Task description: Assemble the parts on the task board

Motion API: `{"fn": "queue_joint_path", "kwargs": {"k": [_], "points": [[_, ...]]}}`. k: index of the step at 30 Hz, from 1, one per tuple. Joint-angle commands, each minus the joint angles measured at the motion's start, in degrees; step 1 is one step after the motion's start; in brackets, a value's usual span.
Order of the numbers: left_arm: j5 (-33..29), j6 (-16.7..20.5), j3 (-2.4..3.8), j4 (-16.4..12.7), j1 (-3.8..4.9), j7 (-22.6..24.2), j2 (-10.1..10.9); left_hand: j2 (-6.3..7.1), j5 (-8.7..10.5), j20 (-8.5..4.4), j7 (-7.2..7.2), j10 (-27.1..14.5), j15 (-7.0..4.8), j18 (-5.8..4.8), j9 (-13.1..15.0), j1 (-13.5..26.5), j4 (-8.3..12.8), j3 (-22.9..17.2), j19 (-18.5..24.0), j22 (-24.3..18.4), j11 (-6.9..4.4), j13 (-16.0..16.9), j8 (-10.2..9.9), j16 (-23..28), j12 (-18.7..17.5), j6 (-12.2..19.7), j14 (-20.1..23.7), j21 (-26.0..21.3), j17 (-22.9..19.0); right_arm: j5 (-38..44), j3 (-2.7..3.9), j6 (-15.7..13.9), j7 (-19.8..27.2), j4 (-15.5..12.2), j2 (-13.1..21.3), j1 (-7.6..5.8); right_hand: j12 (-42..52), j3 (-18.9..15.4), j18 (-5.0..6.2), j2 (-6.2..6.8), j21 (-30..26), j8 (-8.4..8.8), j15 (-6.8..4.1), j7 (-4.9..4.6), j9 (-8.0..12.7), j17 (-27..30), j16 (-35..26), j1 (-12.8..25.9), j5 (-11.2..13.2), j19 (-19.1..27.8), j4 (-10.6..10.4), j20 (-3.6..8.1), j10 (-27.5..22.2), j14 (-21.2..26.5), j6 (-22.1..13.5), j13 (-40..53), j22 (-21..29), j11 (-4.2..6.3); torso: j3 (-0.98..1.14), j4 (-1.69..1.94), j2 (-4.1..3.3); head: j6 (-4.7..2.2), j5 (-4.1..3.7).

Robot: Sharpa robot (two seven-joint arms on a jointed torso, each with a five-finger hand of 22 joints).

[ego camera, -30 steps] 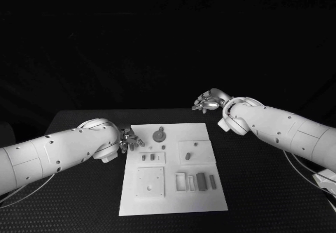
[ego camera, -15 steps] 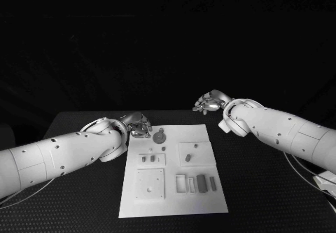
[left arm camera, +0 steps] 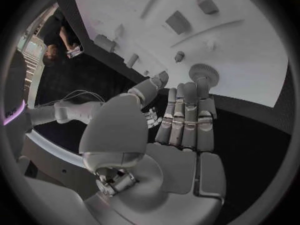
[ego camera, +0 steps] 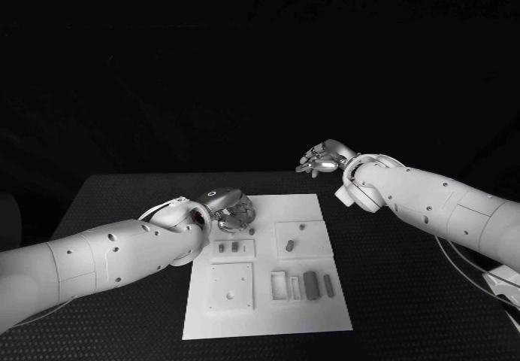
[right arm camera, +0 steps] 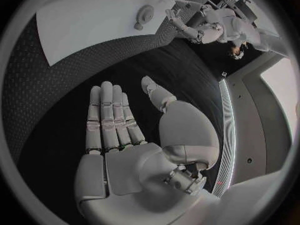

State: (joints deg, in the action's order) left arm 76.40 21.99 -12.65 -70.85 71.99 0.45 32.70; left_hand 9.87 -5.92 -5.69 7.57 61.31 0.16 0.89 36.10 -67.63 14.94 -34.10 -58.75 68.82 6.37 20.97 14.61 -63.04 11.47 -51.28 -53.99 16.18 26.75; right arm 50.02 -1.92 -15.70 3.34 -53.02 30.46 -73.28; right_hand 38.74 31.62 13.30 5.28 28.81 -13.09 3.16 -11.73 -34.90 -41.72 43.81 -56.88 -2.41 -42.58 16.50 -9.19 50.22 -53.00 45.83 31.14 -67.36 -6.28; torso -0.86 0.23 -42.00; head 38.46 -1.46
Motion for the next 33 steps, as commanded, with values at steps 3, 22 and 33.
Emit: {"fn": "queue_joint_path", "kwargs": {"k": [3, 22, 33], "points": [[3.82, -3.43, 0.06, 1.07, -0.31, 0.57, -1.07, 0.63, 2.56, 0.47, 0.15, -1.22, 0.42, 0.93, -0.61, 0.14, -0.68, 1.01, -0.05, 0.2, 0.37, -1.47, -0.59, 0.59, -2.58, -0.33, -0.24, -0.62, 0.18, -1.8, 0.0, 0.17, 1.39, 0.31, -0.26, 0.04, -1.73, -0.34, -1.14, 0.08, -1.18, 0.35, 1.1, -0.16, 0.08, 0.93, -2.72, -0.53, -0.3, 2.31, -0.1, -0.36, -1.9, 2.02, -0.89, -1.8, -0.38, -0.86, 0.01, -0.05, -0.03, 0.02, -0.14], [7.21, -4.75, 0.07, 5.0, -1.91, 0.05, -4.0, -0.67, 2.37, 0.44, -0.5, -0.88, 0.34, 1.79, -2.68, -1.05, -0.64, 0.92, -2.03, 1.54, 0.44, -4.39, -1.3, -0.29, -5.97, -0.79, -2.49, -0.06, 1.05, -2.11, 0.0, 0.48, 1.62, -0.08, -0.44, 0.09, -3.98, -0.34, -1.8, -0.09, -2.71, 0.32, 2.53, -0.47, 0.03, 3.45, -7.15, -0.53, -0.3, 4.85, -0.14, -0.83, -2.64, 2.87, -1.75, -5.46, -0.78, -1.92, 0.09, -0.03, 0.02, 0.17, -0.22], [7.02, -3.7, 0.09, 6.55, -2.49, 0.22, -4.81, -1.01, 2.23, 0.06, -0.6, -1.23, -0.03, 2.94, -4.1, -1.4, -1.32, 0.91, -5.01, 4.06, 0.19, -6.73, -1.81, -2.84, -7.61, -0.31, -5.53, 2.1, 2.17, -2.12, 0.0, 0.88, 1.59, -0.19, -0.57, 0.1, -3.99, -0.37, -1.8, -0.13, -2.75, 0.28, 2.55, -0.47, 0.02, 3.53, -7.32, -0.5, -0.3, 4.87, -0.15, -0.85, -2.56, 2.79, -1.76, -5.67, -0.83, -1.92, 0.12, 0.0, 0.05, 0.24, -0.32]]}}
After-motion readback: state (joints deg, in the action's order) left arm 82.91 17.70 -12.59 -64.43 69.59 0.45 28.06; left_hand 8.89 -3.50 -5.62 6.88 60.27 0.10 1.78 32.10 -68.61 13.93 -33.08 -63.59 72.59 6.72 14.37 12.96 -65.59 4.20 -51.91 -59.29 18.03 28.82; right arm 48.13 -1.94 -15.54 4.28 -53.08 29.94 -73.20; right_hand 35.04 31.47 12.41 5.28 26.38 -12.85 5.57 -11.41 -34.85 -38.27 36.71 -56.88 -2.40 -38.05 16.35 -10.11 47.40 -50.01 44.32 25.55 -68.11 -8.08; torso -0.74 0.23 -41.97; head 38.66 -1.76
